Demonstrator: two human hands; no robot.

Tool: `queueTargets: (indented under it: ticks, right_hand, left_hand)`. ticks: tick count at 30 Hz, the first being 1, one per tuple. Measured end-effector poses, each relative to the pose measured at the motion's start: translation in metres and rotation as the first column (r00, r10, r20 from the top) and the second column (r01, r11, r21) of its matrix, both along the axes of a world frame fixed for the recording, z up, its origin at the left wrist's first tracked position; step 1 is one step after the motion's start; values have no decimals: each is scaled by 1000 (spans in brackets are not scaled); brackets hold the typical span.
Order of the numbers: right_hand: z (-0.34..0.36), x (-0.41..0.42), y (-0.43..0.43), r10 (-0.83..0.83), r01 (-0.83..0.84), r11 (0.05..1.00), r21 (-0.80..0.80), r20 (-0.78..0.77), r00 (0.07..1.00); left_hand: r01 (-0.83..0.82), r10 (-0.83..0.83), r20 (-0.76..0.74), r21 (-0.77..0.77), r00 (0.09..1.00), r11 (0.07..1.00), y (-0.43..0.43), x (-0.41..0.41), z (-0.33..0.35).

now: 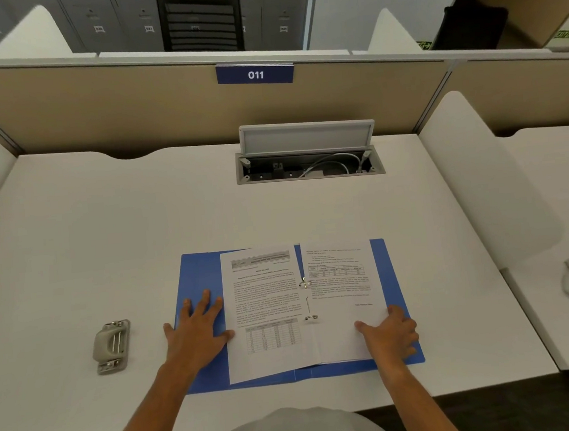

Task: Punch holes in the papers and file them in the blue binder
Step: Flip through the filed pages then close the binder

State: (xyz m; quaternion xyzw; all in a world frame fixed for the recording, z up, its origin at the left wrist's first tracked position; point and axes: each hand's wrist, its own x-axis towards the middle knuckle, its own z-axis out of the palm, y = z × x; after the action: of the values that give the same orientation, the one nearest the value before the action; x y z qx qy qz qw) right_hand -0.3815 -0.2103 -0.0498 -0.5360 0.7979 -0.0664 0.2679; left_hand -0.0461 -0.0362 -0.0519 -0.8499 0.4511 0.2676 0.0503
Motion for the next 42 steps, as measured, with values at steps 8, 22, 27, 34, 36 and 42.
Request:
queueTargets:
  ticks: [8, 22, 27, 34, 36, 42]
  right_hand:
    - [-5, -24, -12, -168, 159, 986, 57, 437, 884]
    - [45, -12, -15, -375, 74, 919, 387, 803, 463]
    - [36, 15, -9, -143, -3, 979, 202, 702, 698]
    - [11, -13, -25, 2, 0, 1000, -10, 193, 981]
    - [10, -14, -32, -31, 22, 999, 37, 279, 960]
    - [6, -5, -31, 42, -41, 999, -13, 150, 988]
  left_hand:
    - [5, -5, 6, -8, 1000, 1000, 1, -1, -1]
    - [2, -2, 4, -17, 1000, 1000, 2, -2, -3]
    - [0, 0, -2, -14, 1000, 1000, 2, -2, -2]
    - [-11, 11, -14, -22, 1000, 1000, 2, -1, -3]
    - [-16, 16, -24, -25, 1000, 1000, 2, -1, -3]
    - [-1, 1, -17, -3, 1000, 1000, 1, 0, -2]
